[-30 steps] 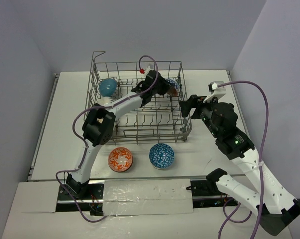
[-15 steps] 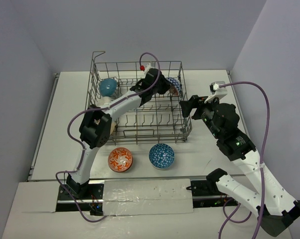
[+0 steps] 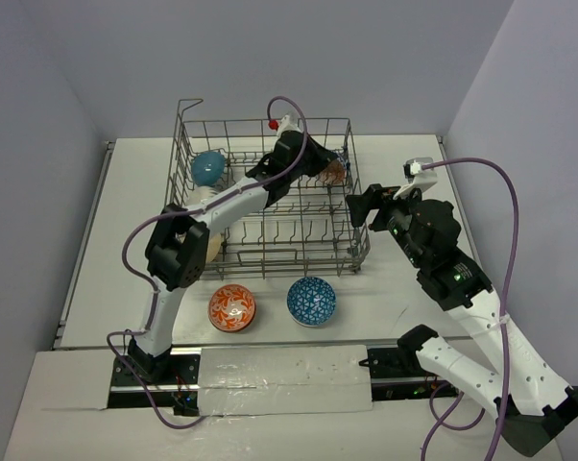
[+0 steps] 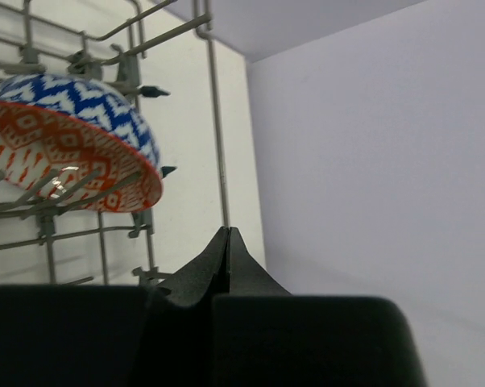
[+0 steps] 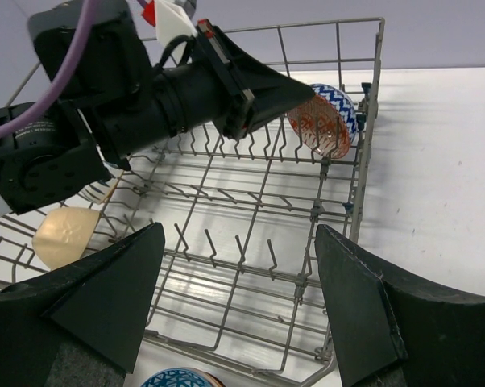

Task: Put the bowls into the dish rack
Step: Pick up the bowl from the dish rack.

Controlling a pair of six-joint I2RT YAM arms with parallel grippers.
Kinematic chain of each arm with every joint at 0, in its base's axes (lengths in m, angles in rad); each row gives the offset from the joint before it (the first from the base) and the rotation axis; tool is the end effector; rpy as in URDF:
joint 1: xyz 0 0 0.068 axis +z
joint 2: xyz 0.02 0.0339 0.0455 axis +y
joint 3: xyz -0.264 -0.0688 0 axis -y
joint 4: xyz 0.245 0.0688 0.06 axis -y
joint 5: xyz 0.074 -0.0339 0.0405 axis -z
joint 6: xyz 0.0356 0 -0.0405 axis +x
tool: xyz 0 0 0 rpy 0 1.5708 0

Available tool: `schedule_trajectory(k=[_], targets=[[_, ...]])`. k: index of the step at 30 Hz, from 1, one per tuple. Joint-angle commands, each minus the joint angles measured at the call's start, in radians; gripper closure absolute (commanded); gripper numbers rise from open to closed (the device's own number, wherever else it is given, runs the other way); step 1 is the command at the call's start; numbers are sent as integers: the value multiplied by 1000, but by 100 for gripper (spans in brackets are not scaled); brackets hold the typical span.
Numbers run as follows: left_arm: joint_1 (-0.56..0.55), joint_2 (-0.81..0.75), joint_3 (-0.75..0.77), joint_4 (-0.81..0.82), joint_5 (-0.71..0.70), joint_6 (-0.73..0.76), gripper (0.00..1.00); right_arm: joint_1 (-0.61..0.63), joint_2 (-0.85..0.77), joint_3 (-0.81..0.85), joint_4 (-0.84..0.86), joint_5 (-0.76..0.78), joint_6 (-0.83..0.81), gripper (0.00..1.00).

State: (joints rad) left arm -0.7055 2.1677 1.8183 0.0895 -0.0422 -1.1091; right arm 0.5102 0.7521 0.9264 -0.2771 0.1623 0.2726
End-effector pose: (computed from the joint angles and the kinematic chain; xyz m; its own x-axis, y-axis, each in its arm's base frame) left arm 0.4007 -0.3393 0.2762 -0.6394 -0.6304 -0.4402 0.0996 0.4998 -0.8604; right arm 0.1482 0.0764 0.3842 -0.1782 0.2047 -0.9625 -0.3049 0.9185 0.2518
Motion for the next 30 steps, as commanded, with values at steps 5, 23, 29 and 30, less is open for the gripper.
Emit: schedule_trajectory(k=[5,23,29,30], targets=[[9,-26,-34,138,60,-40,100,-7,-7,0,44,-9,4,17],[31,87,125,-50,102,-189,66,-7,-14,2,42,8,-1,17],[35,124,200,-89,76,-173,66,-6,-28,2,41,14,-3,17],[35,142,222,-120,74,-166,66,-7,-31,2,39,16,-3,17]])
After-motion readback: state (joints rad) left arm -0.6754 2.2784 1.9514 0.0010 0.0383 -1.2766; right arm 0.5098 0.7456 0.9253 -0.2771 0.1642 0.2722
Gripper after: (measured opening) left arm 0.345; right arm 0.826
